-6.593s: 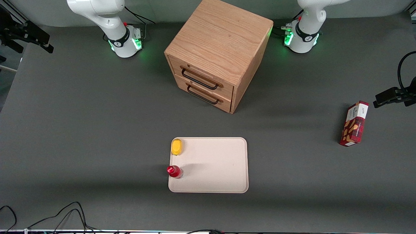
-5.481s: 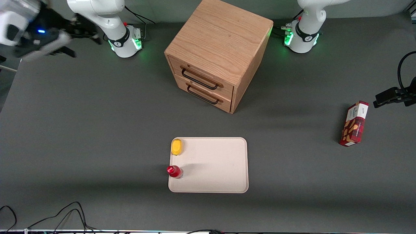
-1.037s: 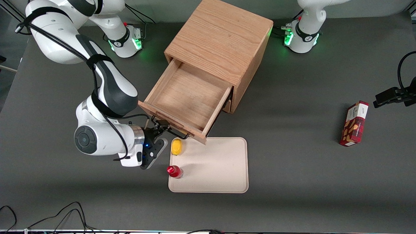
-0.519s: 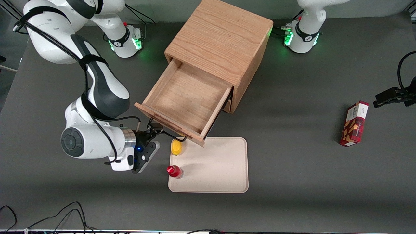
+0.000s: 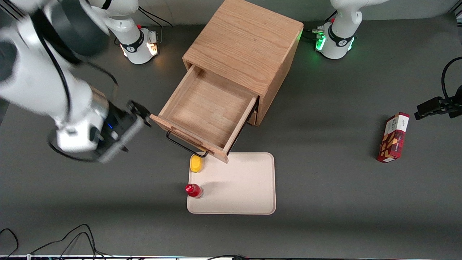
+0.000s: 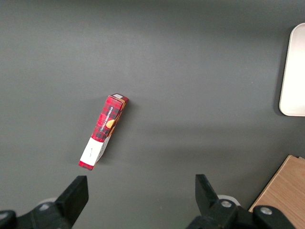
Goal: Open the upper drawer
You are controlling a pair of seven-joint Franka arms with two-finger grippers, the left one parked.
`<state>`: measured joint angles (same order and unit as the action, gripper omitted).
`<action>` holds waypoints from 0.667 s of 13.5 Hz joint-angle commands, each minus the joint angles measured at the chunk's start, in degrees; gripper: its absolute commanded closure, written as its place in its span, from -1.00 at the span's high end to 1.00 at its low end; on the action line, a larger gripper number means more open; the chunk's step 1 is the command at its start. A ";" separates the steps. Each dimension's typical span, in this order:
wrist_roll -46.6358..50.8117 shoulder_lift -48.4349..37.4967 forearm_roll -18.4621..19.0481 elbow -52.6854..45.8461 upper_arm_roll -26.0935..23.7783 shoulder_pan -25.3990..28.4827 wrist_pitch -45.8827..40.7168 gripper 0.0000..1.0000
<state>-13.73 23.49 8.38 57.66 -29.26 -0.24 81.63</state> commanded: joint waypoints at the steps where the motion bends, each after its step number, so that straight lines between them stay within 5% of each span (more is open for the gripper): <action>1: 12.80 -10.27 1.46 3.77 3.14 -1.78 -6.89 1.00; 5: 17.42 -19.86 -0.02 6.47 9.46 -1.96 -21.66 1.00; 8: 17.16 -37.39 -9.58 30.83 22.36 -1.87 -14.35 1.00; 9: 16.64 -44.60 -9.96 41.72 23.80 -1.87 -8.47 1.00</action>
<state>1.87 -4.81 1.67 75.34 -10.06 -1.91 63.84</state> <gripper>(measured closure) 0.000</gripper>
